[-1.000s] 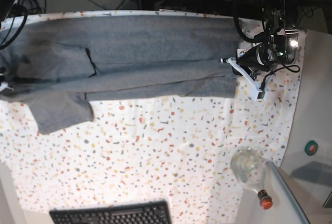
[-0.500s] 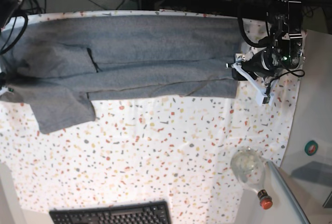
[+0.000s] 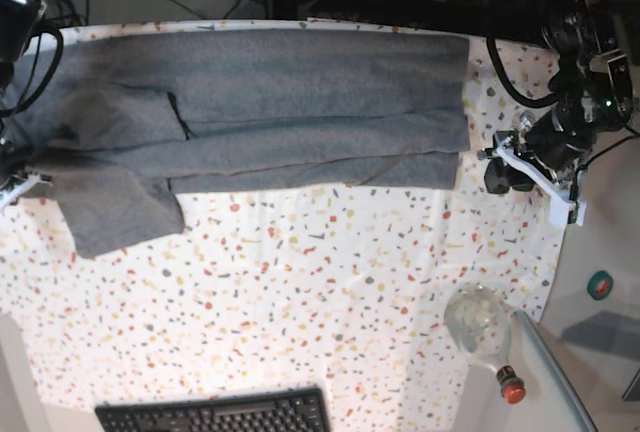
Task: Layout the t-shirt on the table in an organized manner, then fold the t-shirt properly
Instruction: 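Press the folded edge flat with the left gripper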
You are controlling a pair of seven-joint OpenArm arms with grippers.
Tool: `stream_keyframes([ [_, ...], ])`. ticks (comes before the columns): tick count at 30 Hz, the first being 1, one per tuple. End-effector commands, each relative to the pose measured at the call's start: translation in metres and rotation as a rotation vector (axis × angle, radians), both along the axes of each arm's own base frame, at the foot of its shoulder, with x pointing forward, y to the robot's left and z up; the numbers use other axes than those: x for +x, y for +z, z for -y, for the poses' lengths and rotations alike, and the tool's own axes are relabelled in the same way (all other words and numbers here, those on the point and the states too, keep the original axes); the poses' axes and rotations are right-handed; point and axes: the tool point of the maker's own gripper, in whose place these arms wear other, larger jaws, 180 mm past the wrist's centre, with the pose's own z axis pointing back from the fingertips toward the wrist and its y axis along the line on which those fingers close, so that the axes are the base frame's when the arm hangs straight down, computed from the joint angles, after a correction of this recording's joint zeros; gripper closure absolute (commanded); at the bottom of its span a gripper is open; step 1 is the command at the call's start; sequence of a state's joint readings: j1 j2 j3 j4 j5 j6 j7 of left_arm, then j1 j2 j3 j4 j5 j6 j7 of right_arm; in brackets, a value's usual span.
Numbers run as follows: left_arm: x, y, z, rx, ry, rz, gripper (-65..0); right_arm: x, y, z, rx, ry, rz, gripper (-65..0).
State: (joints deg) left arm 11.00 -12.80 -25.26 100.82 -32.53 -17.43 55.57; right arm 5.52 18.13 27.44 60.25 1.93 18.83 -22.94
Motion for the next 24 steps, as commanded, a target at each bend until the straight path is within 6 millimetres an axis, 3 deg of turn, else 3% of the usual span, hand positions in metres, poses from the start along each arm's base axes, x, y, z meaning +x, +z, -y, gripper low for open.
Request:
stream_keyframes([
  [1, -0.002, 0.004, 0.004, -0.01, -0.031, 0.015, -10.7, 0.011, 0.012, 0.012, -0.016, -0.015, 0.037, 0.0],
  [2, -0.01, -0.001, 0.007, -0.024, -0.043, -0.005, 0.0, 0.005, 0.004, 0.012, -0.003, -0.024, 0.015, 0.0],
  [6, -0.034, -0.026, 0.02, -0.012, -0.09, -0.112, 0.0, -0.004, -0.01, 0.02, 0.01, -0.044, -0.032, 0.0],
  [11, -0.061, -0.08, 0.039, 0.071, -0.19, -0.295, 0.0, 0.0, -0.016, 0.028, 0.033, -0.073, -0.042, 0.0],
  [17, -0.063, -0.11, 0.034, 0.112, -0.192, -0.322, 0.0, 0.009, -0.029, 0.027, 0.087, -0.105, -0.035, 0.0],
  [24, -0.052, -0.113, 0.03, 0.109, -0.18, -0.319, 0.0, 0.015, -0.028, 0.038, 0.091, -0.129, 0.014, 0.0],
])
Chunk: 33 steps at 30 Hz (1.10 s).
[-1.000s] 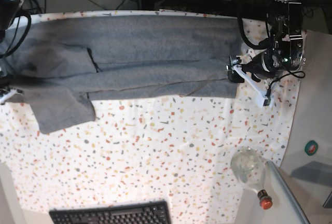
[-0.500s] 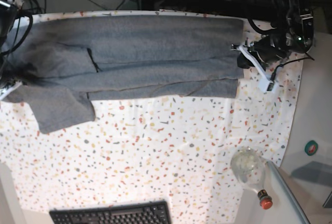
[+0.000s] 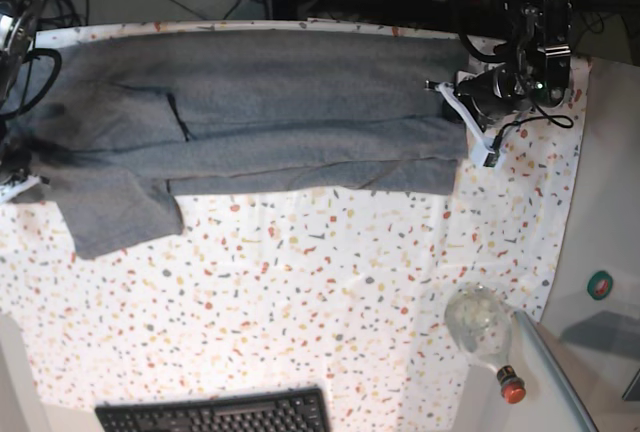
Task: Layout the t-shirt on the table in an organized manner, then fold the t-shirt properly
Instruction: 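Press the folded edge flat with the left gripper, then release the left gripper and move the right gripper to the sleeve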
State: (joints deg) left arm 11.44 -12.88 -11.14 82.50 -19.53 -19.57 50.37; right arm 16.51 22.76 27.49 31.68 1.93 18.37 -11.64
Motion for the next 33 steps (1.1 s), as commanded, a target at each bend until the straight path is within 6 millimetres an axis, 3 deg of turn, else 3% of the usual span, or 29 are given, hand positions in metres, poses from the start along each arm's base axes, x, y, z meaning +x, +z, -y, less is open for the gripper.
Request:
stream_keyframes([
  [1, 0.007, 0.005, -0.006, 0.018, 0.001, 0.019, 0.0, 0.014, 0.021, 0.02, -0.04, -0.012, 0.048, 0.0],
  [7, 0.027, 0.027, -0.002, 0.017, -0.008, 0.095, 0.0, 0.031, 0.038, 0.026, -0.057, -0.01, 0.092, 0.0],
  [10, 0.035, 0.04, 0.0, 0.023, -0.02, 0.14, 0.0, 0.042, 0.064, 0.028, -0.107, 0.013, 0.152, 0.0],
  [15, 0.035, 0.06, -0.028, 0.057, 0.052, 0.195, 0.0, 0.053, 0.106, -0.002, -0.184, 0.101, 0.215, 0.0],
  [19, 0.024, 0.077, -0.053, 0.038, 0.143, 0.233, 0.0, 0.08, 0.118, -0.025, -0.139, 0.116, 0.224, 0.0],
  [22, 0.007, 0.088, -0.078, -0.049, 0.261, 0.245, 0.0, 0.102, 0.096, -0.051, -0.064, 0.159, 0.16, -30.0],
  [23, 0.002, 0.092, -0.087, -0.072, 0.288, 0.249, 0.0, 0.106, 0.087, -0.059, -0.043, 0.175, 0.133, -38.1],
  [24, -0.002, 0.097, -0.093, -0.084, 0.301, 0.255, 0.0, 0.111, 0.083, -0.064, -0.032, 0.186, 0.124, -41.6],
  [29, -0.019, 0.11, -0.125, -0.057, 0.354, 0.265, 0.0, 0.133, 0.067, -0.086, 0.003, 0.224, 0.159, -37.1],
  [33, -0.034, 0.11, -0.142, -0.03, 0.4, 0.254, 0.0, 0.125, 0.039, -0.098, 0.048, 0.224, 0.127, -37.2],
])
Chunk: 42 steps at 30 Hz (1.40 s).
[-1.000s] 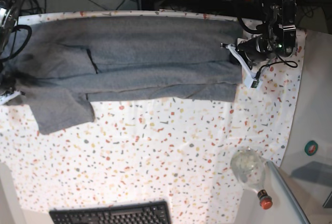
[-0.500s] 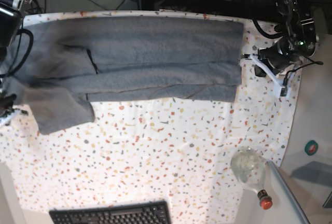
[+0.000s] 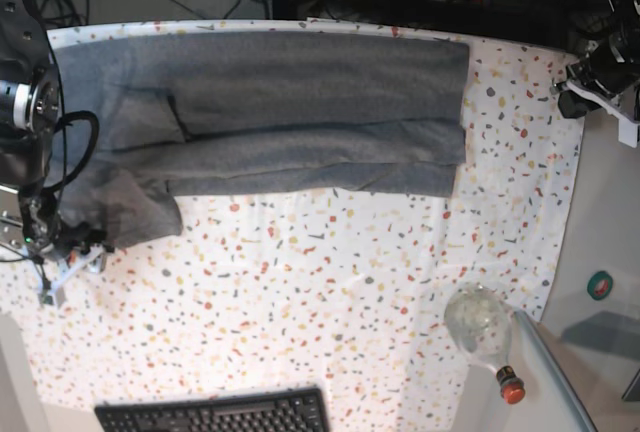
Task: Layout the t-shirt on the table in an organized manner, then fold the t-shirt properly
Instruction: 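Release the left gripper and move the right gripper to the sleeve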
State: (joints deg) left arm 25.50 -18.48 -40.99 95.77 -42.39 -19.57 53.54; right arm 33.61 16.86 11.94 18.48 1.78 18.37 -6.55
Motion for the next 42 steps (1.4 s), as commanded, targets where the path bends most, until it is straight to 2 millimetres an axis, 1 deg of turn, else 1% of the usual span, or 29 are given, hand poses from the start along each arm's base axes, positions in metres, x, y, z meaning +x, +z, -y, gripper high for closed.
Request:
stream_keyframes([
  [1, 0.004, 0.012, -0.008, 0.025, -0.002, 0.031, 0.0, 0.013, 0.013, 0.009, -0.007, -0.02, 0.056, -37.2],
  [5, 0.001, 0.01, -0.008, 0.024, 0.0, 0.023, 0.0, 0.008, 0.006, 0.008, 0.003, -0.029, 0.064, -37.2],
  [10, 0.003, 0.01, -0.007, 0.022, -0.004, 0.024, 0.0, 0.005, 0.004, 0.007, 0.004, -0.028, 0.058, -36.8],
  [11, 0.004, 0.01, -0.006, 0.021, -0.006, 0.025, 0.0, 0.005, 0.003, 0.006, 0.006, -0.027, 0.058, -35.9],
  [12, 0.004, 0.01, -0.006, 0.021, -0.006, 0.025, 0.0, 0.004, 0.002, 0.005, 0.007, -0.027, 0.055, -33.3],
  [13, 0.003, 0.009, -0.006, 0.021, -0.006, 0.024, 0.0, 0.0, -0.002, 0.004, 0.008, -0.026, 0.046, -27.8],
  [16, 0.003, 0.009, -0.006, 0.02, -0.007, 0.023, 0.0, -0.003, -0.005, 0.003, 0.013, -0.028, 0.042, 0.0],
  [20, 0.003, 0.009, -0.006, 0.02, -0.007, 0.023, 0.0, -0.006, -0.007, 0.003, 0.02, -0.028, 0.038, 0.0],
  [22, 0.005, 0.011, -0.008, 0.028, -0.011, 0.024, 0.0, -0.017, -0.015, 0.003, 0.015, -0.025, 0.022, 0.0],
  [23, 0.006, 0.013, -0.011, 0.038, -0.016, 0.024, 0.0, -0.016, -0.013, 0.005, 0.006, -0.022, 0.034, 0.0],
  [25, 0.006, 0.013, -0.014, 0.043, -0.016, 0.019, 0.0, -0.031, -0.018, 0.008, -0.022, -0.005, 0.021, 0.0],
  [26, 0.005, 0.012, -0.016, 0.042, -0.012, 0.014, 0.0, -0.032, -0.013, 0.009, -0.044, 0.011, 0.029, 0.0],
  [27, 0.006, 0.011, -0.019, 0.043, -0.007, 0.012, 0.0, -0.038, -0.01, 0.01, -0.065, 0.027, 0.032, 0.0],
  [28, 0.008, 0.012, -0.022, 0.046, -0.006, 0.012, 0.0, -0.041, -0.004, 0.005, -0.087, 0.052, 0.054, 0.0],
  [29, 0.008, 0.009, -0.025, 0.042, 0.003, 0.005, 0.0, -0.04, 0.009, -0.003, -0.107, 0.078, 0.095, 0.0],
  [31, 0.006, 0.004, -0.03, 0.036, 0.017, -0.009, 0.0, -0.044, 0.032, -0.016, -0.144, 0.123, 0.153, 0.0],
  [32, 0.005, 0.003, -0.032, 0.035, 0.02, -0.013, 0.0, -0.047, 0.048, -0.022, -0.168, 0.145, 0.178, 0.0],
  [36, 0.011, 0.005, -0.033, 0.033, 0.023, 0.002, 0.0, -0.069, 0.084, -0.049, -0.213, 0.197, 0.194, 0.0],
  [40, 0.014, 0.006, -0.033, 0.033, 0.024, 0.008, 0.0, -0.097, 0.103, -0.072, -0.216, 0.221, 0.213, 0.0],
  [42, 0.014, 0.007, -0.034, 0.035, 0.023, 0.009, 0.0, -0.112, 0.105, -0.083, -0.203, 0.223, 0.206, 0.0],
])
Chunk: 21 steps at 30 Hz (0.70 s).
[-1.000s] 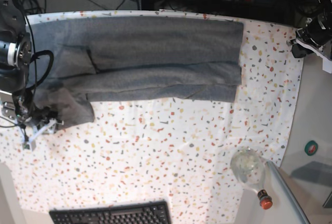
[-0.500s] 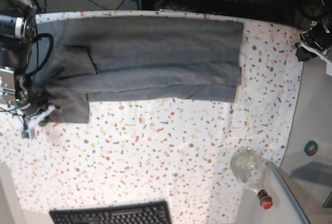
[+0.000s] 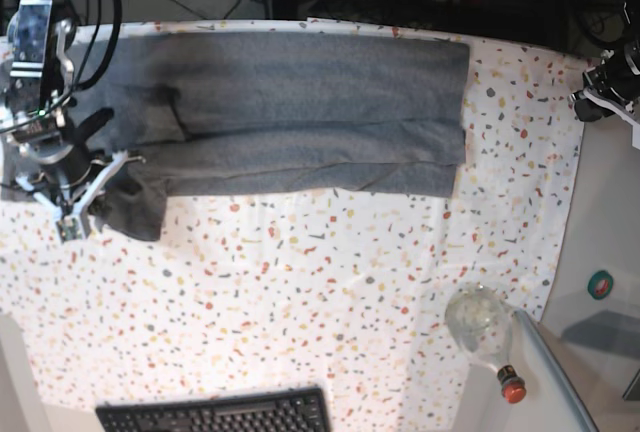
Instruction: Layout the t-shirt on the table in an organized manner, then fold the t-shirt properly
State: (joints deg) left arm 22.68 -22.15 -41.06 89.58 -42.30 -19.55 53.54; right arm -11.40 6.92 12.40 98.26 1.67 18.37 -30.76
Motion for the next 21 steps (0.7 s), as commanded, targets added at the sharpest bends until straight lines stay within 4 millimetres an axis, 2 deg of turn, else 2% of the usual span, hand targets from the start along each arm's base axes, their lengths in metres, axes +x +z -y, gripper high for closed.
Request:
stream_keyframes([
  [1, 0.009, 0.013, -0.007, 0.025, -0.009, 0.039, 0.0, 0.008, 0.021, -0.004, 0.009, 0.005, 0.074, 0.0],
  [7, 0.012, 0.019, -0.014, 0.05, -0.02, 0.039, 0.0, -0.031, 0.0, -0.02, 0.047, -0.003, -0.001, 0.0],
  [11, 0.013, 0.022, -0.017, 0.061, -0.025, 0.04, 0.0, -0.052, -0.011, -0.02, 0.049, -0.004, -0.049, 0.0],
  [16, 0.014, 0.025, -0.021, 0.073, -0.03, 0.04, 0.0, -0.076, -0.014, -0.022, 0.043, 0.004, -0.082, 0.0],
  [21, 0.015, 0.026, -0.021, 0.073, -0.03, 0.042, 0.0, -0.096, -0.024, -0.022, 0.044, 0.004, -0.132, 0.0],
])
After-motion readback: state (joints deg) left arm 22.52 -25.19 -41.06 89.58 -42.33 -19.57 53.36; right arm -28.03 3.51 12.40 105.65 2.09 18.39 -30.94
